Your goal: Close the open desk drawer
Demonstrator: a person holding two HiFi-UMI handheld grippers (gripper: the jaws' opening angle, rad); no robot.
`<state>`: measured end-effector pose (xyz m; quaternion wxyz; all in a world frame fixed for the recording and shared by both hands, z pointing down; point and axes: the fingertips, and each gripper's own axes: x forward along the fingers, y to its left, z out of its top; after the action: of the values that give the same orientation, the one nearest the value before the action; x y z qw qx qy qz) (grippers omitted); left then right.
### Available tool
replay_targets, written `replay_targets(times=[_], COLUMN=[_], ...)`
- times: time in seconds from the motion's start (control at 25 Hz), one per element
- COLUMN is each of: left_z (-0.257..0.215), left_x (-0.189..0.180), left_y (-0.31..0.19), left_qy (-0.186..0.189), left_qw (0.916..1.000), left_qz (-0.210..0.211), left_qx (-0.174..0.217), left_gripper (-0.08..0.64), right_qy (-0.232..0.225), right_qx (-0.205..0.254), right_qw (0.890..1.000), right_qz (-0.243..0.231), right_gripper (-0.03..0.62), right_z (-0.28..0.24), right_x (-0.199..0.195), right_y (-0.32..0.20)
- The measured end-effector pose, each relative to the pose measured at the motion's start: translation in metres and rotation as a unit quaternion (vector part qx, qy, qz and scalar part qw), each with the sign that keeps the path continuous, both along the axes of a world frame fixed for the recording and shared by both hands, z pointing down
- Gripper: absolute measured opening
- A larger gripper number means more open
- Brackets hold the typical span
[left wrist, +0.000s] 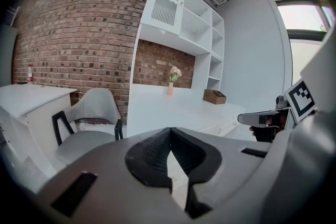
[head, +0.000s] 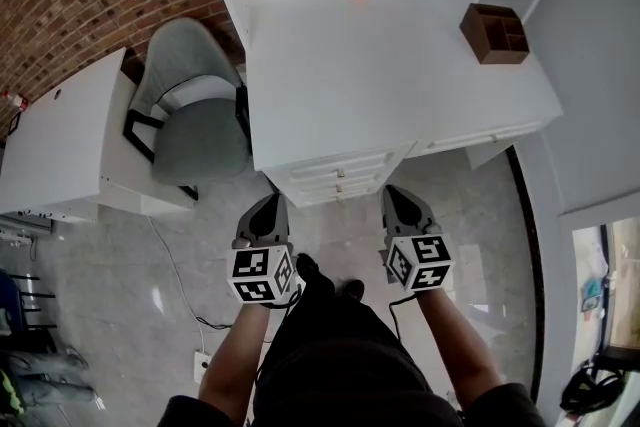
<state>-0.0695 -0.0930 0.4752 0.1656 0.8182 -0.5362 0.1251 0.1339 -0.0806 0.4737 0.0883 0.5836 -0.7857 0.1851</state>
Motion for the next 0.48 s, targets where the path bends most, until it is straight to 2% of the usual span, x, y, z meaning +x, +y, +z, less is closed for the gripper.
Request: replay_targets(times=[0.48], left_z=[-0.004], left_x=[-0.005], left_y=[0.015], left_qy=[-0.002], left_qw=[1.0], left_qz=[-0.009], left_qx=[0.004], left_gripper=[0.009], right_qy=[0.014], right_qx=[0.009], right_qw=[1.0], right_qz=[-0.016], right_gripper=[0.005], right_z=[-0.007], right_x=[-0.002], right_y=[0.013])
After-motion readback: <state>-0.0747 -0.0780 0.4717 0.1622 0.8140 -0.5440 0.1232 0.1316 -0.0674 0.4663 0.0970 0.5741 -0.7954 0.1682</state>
